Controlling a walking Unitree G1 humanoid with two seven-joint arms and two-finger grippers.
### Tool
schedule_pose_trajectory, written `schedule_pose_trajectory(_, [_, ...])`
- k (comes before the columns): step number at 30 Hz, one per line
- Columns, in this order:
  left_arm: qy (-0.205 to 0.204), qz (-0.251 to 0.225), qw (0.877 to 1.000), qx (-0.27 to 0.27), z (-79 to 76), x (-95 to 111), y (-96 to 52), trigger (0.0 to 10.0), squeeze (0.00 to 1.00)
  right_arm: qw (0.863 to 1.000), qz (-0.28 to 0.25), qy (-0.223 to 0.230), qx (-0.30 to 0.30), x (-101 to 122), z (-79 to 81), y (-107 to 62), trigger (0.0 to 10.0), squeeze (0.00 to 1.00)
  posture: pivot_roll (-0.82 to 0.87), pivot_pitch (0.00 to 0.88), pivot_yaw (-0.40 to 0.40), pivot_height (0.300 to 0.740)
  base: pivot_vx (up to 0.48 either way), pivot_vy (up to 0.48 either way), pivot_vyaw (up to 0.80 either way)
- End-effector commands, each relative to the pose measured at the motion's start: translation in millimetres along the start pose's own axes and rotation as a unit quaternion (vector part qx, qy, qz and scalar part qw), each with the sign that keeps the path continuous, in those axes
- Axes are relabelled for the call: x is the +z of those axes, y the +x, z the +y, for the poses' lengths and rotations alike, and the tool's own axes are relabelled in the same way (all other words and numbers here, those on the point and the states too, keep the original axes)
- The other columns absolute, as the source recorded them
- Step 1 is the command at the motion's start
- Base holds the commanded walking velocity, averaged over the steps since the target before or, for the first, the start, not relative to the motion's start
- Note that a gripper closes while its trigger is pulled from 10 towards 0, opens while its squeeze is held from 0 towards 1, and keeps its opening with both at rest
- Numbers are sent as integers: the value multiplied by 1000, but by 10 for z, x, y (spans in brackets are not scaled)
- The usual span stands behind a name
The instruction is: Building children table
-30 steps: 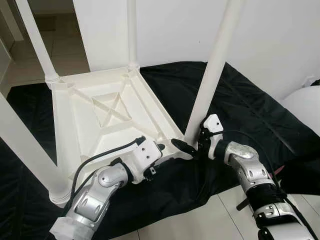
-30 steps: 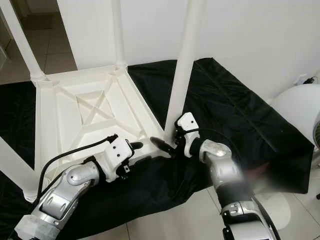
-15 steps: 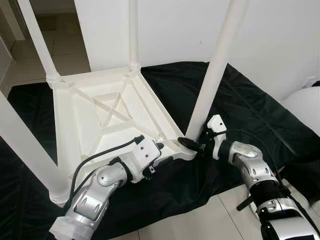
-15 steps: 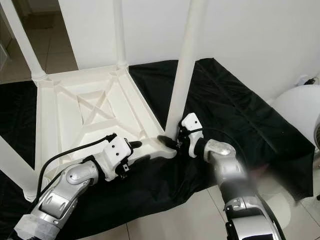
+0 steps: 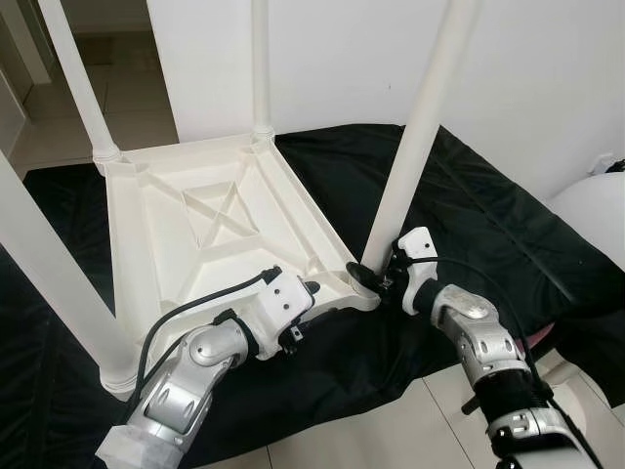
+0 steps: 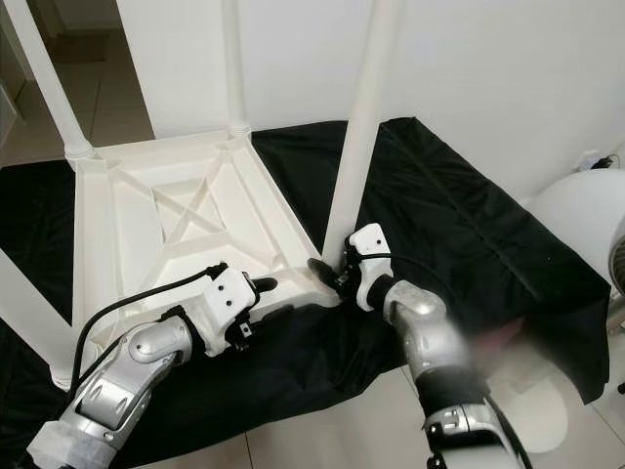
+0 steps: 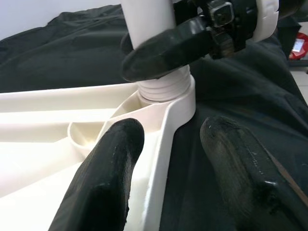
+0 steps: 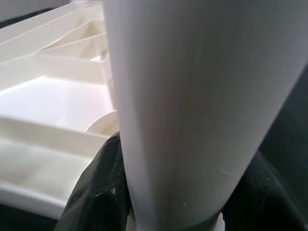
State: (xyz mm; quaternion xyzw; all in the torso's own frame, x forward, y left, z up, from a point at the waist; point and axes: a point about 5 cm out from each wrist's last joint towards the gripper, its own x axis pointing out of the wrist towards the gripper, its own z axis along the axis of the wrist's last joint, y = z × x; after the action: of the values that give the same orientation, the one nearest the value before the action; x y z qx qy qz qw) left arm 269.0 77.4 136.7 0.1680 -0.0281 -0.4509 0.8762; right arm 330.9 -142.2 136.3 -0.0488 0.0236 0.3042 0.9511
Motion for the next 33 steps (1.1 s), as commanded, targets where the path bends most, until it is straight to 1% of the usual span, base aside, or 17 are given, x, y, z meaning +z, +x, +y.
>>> schedule_pose_trajectory(1, [-1,1,1000,-3,-10,3,-9,10000,0,1000,21,11,-16,-72,-16,-20,10000,0,-47,27,-14,740,0,0,0])
schedule_pose_trajectory(2, [-2,1,1000,-3,-13,-1,-10,10000,0,997,14,37,-68,-88,131,3,10000,0,-46,26,-14,740,0,0,0])
schedule_pose_trajectory(3, [-2,1,1000,-3,-13,-1,-10,10000,0,997,14,37,-68,-88,131,3,10000,0,-46,26,-14,740,0,0,0])
schedule_pose_trajectory(4, [-2,1,1000,-4,-14,-1,-10,10000,0,994,15,49,-99,-113,222,13,10000,0,-49,27,-14,740,0,0,0])
schedule_pose_trajectory(5, [-2,1,1000,-5,-15,0,-9,10000,0,991,15,55,-118,-128,277,16,10000,0,-49,27,-14,740,0,0,0])
schedule_pose_trajectory(7, [-2,1,1000,-5,-13,-1,3,10000,0,982,21,78,-168,-178,415,54,10000,0,-49,26,-14,740,0,0,0])
schedule_pose_trajectory(9, [-1,0,1000,-5,-9,5,13,10000,0,974,19,98,-201,-184,502,97,10000,0,-49,26,-14,740,0,0,0])
schedule_pose_trajectory(12, [-1,-1,1000,-5,-8,9,18,10000,0,971,17,105,-214,-172,530,119,10000,0,-49,26,-14,740,0,0,0])
schedule_pose_trajectory(14, [-1,-2,1000,-4,-10,11,20,10000,0,969,7,112,-221,-92,618,174,10000,0,-41,19,-21,740,0,0,0])
schedule_pose_trajectory(15, [-1,-2,1000,-4,-10,11,20,10000,0,969,7,112,-221,-92,618,174,10000,0,-41,19,-21,740,0,0,0])
schedule_pose_trajectory(16, [-1,-2,1000,-4,-13,9,20,10000,0,970,1,112,-214,-60,652,190,10000,0,-41,17,-22,740,0,0,0])
schedule_pose_trajectory(18, [-2,-2,1000,-4,-18,7,19,10000,0,971,-2,111,-211,-40,653,185,10000,0,-42,14,-23,740,0,0,0])
schedule_pose_trajectory(21, [-1,-1,1000,-6,-24,4,24,10000,0,971,-2,102,-215,-41,608,141,10000,0,-43,11,-25,740,0,0,0])
schedule_pose_trajectory(22, [-1,-1,1000,-6,-24,5,25,10000,0,971,0,101,-219,-45,595,124,10000,400,-42,10,-27,740,0,0,0])
schedule_pose_trajectory(24, [0,-2,1000,-6,-20,5,26,10000,0,970,1,99,-221,-48,582,114,10000,400,-42,9,-29,740,0,0,0])
schedule_pose_trajectory(25, [0,-2,1000,-5,-18,6,28,10000,0,970,1,99,-221,-48,565,104,10000,1000,-41,7,-31,740,0,0,0])
schedule_pose_trajectory(33, [1,-2,1000,-3,-18,4,33,10000,0,972,-12,87,-216,-8,486,44,10000,1000,-40,0,-36,740,0,0,0])
